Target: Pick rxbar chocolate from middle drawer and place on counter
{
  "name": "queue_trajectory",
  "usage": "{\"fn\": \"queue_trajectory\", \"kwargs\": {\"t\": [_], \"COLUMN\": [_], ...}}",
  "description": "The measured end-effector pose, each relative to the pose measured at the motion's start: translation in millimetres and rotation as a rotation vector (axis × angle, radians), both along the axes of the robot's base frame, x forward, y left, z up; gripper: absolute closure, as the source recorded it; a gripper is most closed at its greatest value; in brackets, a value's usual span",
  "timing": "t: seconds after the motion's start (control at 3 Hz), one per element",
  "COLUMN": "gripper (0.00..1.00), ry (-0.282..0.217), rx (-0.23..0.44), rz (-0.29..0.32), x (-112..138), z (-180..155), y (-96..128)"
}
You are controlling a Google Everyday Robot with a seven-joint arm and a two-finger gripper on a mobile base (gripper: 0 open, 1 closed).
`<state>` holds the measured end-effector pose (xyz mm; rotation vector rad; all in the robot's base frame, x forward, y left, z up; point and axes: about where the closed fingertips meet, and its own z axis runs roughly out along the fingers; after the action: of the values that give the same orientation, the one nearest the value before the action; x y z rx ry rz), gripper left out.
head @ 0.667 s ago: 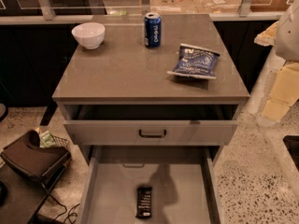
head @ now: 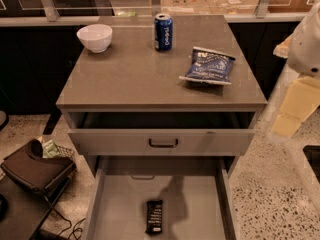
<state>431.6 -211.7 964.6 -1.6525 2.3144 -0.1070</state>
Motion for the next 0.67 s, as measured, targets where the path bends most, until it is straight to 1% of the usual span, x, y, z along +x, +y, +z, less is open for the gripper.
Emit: {"fn": "queue_trajectory", "kwargs": {"t": [0.33, 0.67], "gripper": [0.00, 0.00], "ry": [0.027, 0.074], "rx": [-0.034, -0.089], "rz": [-0.138, -0.241], "x": [-20, -40], "z": [-32, -80], "y": [11, 27]}}
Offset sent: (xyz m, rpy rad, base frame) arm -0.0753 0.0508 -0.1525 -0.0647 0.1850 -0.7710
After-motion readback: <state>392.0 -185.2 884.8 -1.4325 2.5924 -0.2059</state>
